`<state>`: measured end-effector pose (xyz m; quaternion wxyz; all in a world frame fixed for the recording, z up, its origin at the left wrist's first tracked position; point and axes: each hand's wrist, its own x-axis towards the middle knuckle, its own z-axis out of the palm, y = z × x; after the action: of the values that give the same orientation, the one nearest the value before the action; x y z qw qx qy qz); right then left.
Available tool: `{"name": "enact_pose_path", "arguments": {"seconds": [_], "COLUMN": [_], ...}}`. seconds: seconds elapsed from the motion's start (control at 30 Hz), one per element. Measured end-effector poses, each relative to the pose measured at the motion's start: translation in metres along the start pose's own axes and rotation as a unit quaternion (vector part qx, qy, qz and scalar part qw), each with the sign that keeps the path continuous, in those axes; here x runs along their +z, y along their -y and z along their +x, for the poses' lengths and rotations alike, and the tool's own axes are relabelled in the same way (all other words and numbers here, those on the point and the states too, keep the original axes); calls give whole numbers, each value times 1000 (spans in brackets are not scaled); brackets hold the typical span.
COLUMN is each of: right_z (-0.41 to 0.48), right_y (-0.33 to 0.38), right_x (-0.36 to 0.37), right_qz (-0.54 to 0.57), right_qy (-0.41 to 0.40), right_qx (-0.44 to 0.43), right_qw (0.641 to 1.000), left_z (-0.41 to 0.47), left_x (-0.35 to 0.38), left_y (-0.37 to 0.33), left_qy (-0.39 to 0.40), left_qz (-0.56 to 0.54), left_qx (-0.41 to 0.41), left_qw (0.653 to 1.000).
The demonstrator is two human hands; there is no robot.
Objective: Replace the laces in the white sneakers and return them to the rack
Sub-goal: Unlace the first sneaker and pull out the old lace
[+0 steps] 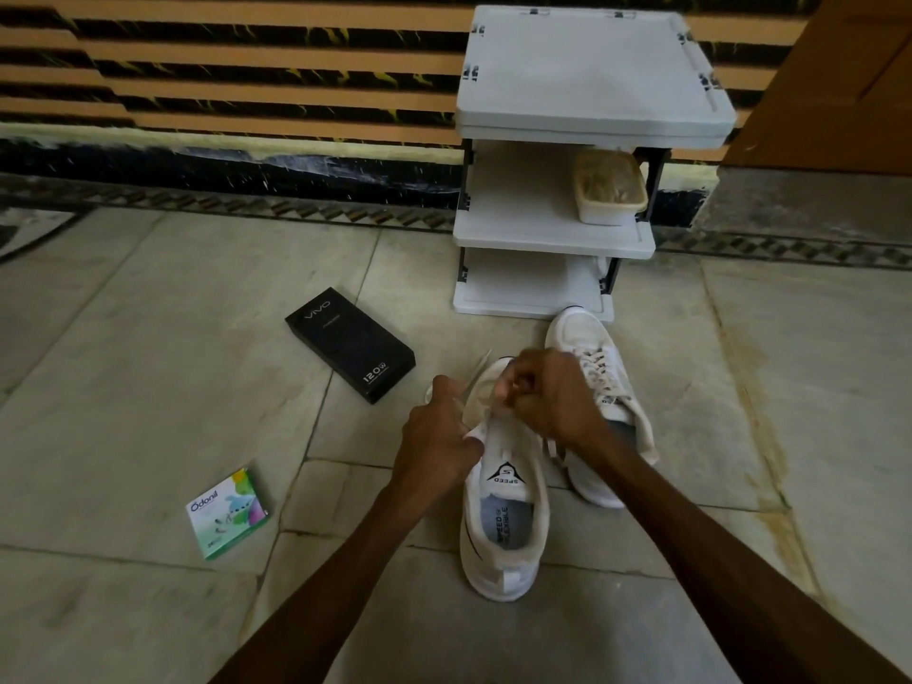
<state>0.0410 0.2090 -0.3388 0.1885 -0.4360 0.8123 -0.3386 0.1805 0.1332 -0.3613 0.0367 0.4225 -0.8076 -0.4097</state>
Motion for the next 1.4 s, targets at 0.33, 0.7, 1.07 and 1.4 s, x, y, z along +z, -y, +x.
{"name": "enact_pose_path", "arguments": {"seconds": [0.33,0.7,1.07,1.4], "right_z": [-4,-15,-5,-20], "right_y": [28,12,50,9], "right_x": [-21,17,-55,19], "right_qz": [161,-331,627,-320], "right_qy": [93,116,32,70], "right_qx": [126,-32,129,-20], "right_qw": [974,936,768,945], "left_z": [-2,-3,-6,-5], "left_x": [-3,-3,-3,1], "left_y": [-4,-10,-11,-8], "left_qy": [3,2,6,-13], "left_qz": [-1,8,43,36], "left_qx": [-1,-4,21,18], "left_qw": [1000,1000,999,999]}}
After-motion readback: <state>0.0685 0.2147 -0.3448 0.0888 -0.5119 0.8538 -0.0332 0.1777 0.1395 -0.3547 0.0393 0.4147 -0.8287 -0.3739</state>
